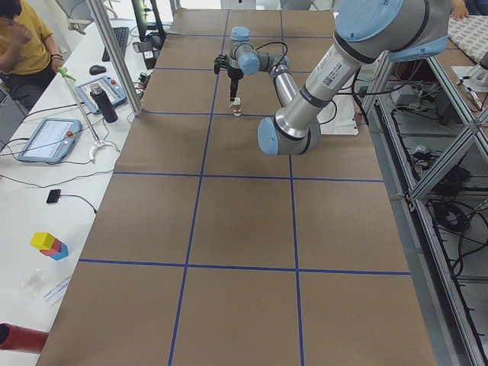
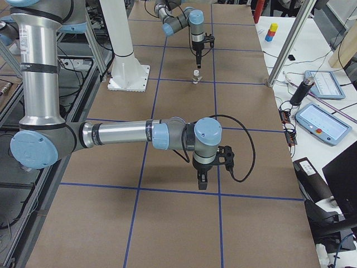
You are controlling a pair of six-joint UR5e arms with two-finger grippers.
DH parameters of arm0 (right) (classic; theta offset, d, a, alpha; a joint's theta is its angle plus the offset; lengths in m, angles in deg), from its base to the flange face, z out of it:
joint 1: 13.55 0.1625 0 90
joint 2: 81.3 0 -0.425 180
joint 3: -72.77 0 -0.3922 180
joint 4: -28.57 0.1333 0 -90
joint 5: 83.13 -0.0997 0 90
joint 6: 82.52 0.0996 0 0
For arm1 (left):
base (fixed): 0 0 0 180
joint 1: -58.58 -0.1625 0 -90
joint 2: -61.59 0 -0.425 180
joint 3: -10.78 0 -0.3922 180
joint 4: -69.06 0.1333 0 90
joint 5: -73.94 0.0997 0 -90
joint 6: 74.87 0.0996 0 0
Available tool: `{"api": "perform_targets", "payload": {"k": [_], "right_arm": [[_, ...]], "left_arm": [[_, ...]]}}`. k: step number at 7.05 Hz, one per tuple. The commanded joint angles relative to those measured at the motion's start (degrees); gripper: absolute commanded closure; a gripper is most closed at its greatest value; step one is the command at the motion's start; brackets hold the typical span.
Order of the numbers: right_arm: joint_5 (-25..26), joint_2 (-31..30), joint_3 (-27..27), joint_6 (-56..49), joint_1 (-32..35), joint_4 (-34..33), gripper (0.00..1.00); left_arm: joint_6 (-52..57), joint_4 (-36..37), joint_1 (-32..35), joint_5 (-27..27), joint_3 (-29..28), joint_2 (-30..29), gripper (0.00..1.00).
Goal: Assemble PPR valve and pipe with both arms
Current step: 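Set the fitting upright, open the left gripper and withdraw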
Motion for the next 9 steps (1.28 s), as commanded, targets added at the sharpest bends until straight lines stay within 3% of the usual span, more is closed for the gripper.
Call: {"api": "perform_targets", "payload": {"k": [1, 3, 5, 8, 9], "right_arm": [[-0.01, 0.11, -2.13, -0.23, 0.00, -0.04, 0.00], [-0.98, -0.32, -5.90, 0.73, -0.18, -0.13, 0.00], [-7.45, -0.15, -6.62, 0.91, -0.35, -0.04, 0.00], [-5.05, -0.33, -13.80, 16.94, -9.11, -0.04, 0.00], [-3.02, -0.33, -16.70, 22.74, -12.80, -0.04, 0.00]], "left_arm": [[12.33, 2.00, 5.74, -3.60, 15.35, 13.12, 0.00], [29.79, 2.00, 16.17, -10.35, 19.70, 23.50, 0.00], [52.26, 2.00, 29.42, -12.74, 19.19, 32.82, 0.00], [81.74, 1.05, 50.80, -23.10, 13.33, 44.62, 0.00], [83.91, 0.52, 55.38, -22.86, 12.26, 49.26, 0.00]]}}
